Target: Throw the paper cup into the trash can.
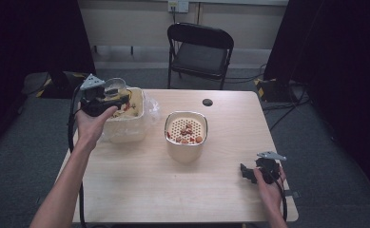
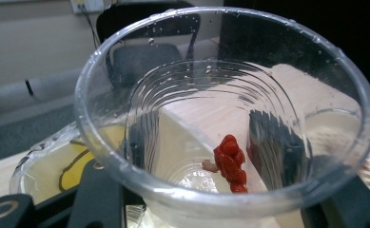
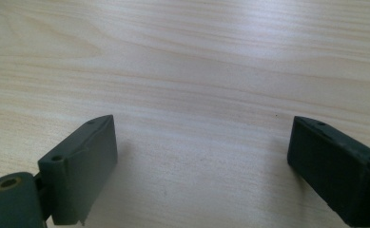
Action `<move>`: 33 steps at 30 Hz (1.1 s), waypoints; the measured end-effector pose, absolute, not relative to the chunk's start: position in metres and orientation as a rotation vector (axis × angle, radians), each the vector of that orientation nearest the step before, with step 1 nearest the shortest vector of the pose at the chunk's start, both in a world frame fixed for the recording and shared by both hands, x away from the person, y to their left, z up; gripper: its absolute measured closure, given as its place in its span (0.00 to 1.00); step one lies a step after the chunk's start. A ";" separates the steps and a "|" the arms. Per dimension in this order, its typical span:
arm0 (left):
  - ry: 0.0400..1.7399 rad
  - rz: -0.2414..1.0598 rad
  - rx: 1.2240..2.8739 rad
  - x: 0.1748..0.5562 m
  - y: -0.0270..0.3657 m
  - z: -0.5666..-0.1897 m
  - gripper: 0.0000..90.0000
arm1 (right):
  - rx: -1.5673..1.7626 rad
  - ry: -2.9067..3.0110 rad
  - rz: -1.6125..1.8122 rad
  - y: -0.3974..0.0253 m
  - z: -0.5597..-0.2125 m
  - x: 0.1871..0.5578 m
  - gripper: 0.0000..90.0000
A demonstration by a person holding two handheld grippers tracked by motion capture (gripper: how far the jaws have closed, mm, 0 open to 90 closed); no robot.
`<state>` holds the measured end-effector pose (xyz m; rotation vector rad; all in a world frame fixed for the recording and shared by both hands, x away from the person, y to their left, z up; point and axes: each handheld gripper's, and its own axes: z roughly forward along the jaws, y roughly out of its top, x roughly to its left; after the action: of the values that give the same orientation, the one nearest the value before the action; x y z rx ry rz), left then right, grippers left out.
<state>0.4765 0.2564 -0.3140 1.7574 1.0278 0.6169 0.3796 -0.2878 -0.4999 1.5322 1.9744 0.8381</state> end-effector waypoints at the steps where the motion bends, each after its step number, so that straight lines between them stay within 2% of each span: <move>1: 1.049 0.647 1.776 0.485 0.257 -0.320 0.49 | 1.532 1.975 0.838 -0.288 -0.500 0.380 0.10; 3: 1.047 0.631 1.776 0.491 0.258 -0.325 0.48 | 1.532 1.974 0.839 -0.288 -0.500 0.380 0.10; 4: 1.061 0.629 1.786 0.495 0.257 -0.328 0.41 | 1.532 1.975 0.838 -0.288 -0.500 0.380 0.10; 5: 1.078 0.640 1.781 0.498 0.257 -0.330 0.26 | 1.533 1.974 0.840 -0.288 -0.500 0.380 0.10; 6: 1.070 0.633 1.777 0.499 0.258 -0.332 0.26 | 1.533 1.974 0.840 -0.288 -0.500 0.380 0.10; 8: 1.103 0.636 1.759 0.501 0.258 -0.334 0.19 | 1.532 1.975 0.838 -0.288 -0.500 0.380 0.10; 10: 1.094 0.618 1.760 0.501 0.260 -0.335 0.18 | 1.532 1.975 0.838 -0.288 -0.500 0.380 0.10; 14: 1.083 0.662 1.747 0.490 0.264 -0.330 0.18 | 1.532 1.975 0.838 -0.288 -0.500 0.380 0.10; 17: 1.023 0.638 1.738 0.471 0.265 -0.326 0.30 | 1.532 1.975 0.838 -0.288 -0.500 0.380 0.10; 23: 0.976 0.645 1.752 0.435 0.265 -0.329 0.29 | 1.532 1.975 0.838 -0.288 -0.500 0.380 0.10; 26: 0.961 0.639 1.768 0.414 0.264 -0.336 0.29 | 1.532 1.975 0.838 -0.288 -0.500 0.380 0.10; 28: 0.969 0.637 1.844 0.399 0.260 -0.343 0.32 | 1.532 1.975 0.838 -0.288 -0.500 0.380 0.10; 31: 0.954 0.561 1.826 0.378 0.260 -0.362 0.31 | 1.531 1.975 0.838 -0.288 -0.500 0.380 0.10; 33: 0.964 0.568 1.848 0.367 0.259 -0.373 0.30 | 1.532 1.975 0.838 -0.288 -0.500 0.380 0.10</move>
<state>0.3667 0.2591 -0.3726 1.8483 0.9641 0.5680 0.3796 -0.2878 -0.4999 1.5318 1.9746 0.8380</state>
